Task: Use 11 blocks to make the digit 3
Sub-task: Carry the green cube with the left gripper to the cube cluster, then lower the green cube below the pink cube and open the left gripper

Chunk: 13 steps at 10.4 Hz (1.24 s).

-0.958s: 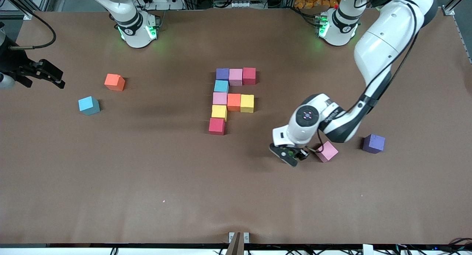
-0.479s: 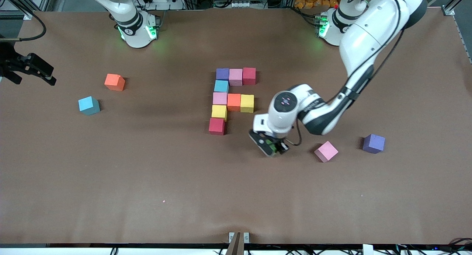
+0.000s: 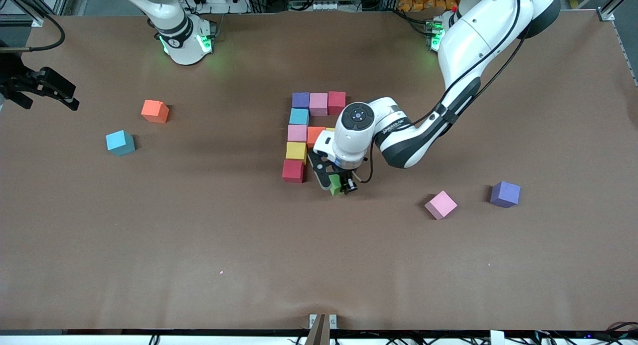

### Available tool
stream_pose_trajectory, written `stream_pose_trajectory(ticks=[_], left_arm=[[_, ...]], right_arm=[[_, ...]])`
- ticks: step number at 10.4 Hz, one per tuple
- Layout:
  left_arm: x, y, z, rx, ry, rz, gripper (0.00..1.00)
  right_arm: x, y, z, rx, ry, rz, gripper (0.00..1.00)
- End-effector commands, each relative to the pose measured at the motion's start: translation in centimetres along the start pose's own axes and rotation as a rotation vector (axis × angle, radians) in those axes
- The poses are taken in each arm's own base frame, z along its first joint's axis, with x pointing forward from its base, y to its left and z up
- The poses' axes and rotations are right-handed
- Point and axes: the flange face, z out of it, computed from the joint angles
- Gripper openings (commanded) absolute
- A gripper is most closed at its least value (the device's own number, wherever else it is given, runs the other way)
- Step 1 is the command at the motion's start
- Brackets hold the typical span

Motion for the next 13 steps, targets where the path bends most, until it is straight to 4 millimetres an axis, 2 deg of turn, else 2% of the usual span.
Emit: stream_pose_trajectory(ticks=[1,2,3,4,6,9,13], left_arm=[[1.4,0.7,-1.0,-0.047,0.021,0.126,0.1],[1.6,1.2,-0.9,-0.056,0.019,0.158,0.1],[3.0,2.5,-0.9,-0.063,0.027,0.209,0.1],[3.5,3.0,-0.7,-0.067,0.002,0.229,0.1],[4.5,3.2,0.4,-0.096,-0.004,0.277,0.1],[5.0,3.5,1.9,-0.088,-0.023,0.354,0.1],[5.8,3.3,3.2,-0.082,-0.033,0.395,0.1]], right_arm=[[0.3,-0.3,0.0,0.003,-0.007,0.0,1.0],[0.3,-0.5,0.0,-0.002,-0.007,-0.003,1.0],[0.3,-0.4,0.1,0.0,-0.008,-0.002,1.0],[0.4,-0.3,0.2,0.0,-0.01,0.0,1.0],[0.5,-0.4,0.4,0.0,-0.011,0.0,1.0],[0.7,-0.7,1.3,0.003,-0.018,-0.007,1.0],[0.5,-1.0,1.1,0.004,-0.016,-0.013,1.0]])
